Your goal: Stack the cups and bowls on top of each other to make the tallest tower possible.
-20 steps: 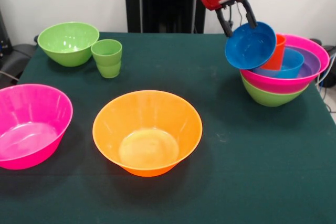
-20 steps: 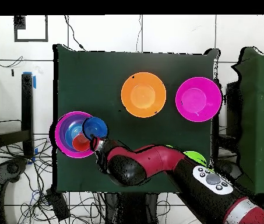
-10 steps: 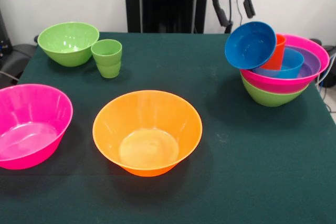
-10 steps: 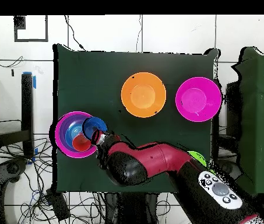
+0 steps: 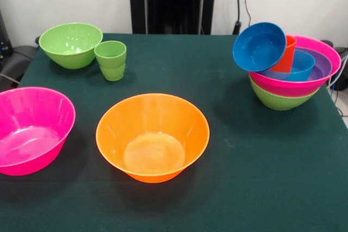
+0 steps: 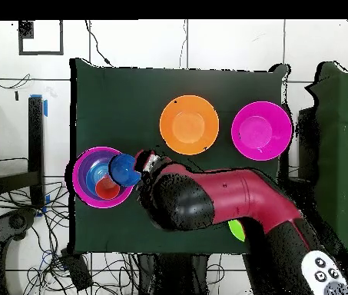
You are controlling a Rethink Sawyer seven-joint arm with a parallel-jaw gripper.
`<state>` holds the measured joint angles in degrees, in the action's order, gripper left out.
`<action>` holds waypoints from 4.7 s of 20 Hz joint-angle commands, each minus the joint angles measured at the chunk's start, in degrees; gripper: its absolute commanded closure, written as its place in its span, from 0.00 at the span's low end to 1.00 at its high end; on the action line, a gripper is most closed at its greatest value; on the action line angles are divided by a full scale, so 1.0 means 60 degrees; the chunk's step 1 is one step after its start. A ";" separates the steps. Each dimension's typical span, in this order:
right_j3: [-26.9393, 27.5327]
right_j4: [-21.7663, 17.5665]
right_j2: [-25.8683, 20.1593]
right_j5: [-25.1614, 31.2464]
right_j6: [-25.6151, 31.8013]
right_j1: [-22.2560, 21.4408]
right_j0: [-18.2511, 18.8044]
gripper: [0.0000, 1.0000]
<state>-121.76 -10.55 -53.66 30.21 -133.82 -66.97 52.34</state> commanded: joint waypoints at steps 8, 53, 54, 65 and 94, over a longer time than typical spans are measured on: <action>0.1623 -0.1402 -0.1329 0.0578 0.3059 -0.0728 0.0453 0.00; -0.0170 -0.1152 -0.1321 0.0090 0.0325 0.5061 0.0545 0.00; -0.0145 -0.1182 -0.1263 0.0044 0.0302 0.5076 0.0499 0.00; 0.0328 -0.1611 -0.0285 -0.0346 0.0320 0.5477 0.0042 0.00; -0.1002 -0.0618 -0.0189 -0.0379 -0.0308 0.5120 -0.0043 0.00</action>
<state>-121.08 -17.08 -52.73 27.79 -132.42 -35.00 52.21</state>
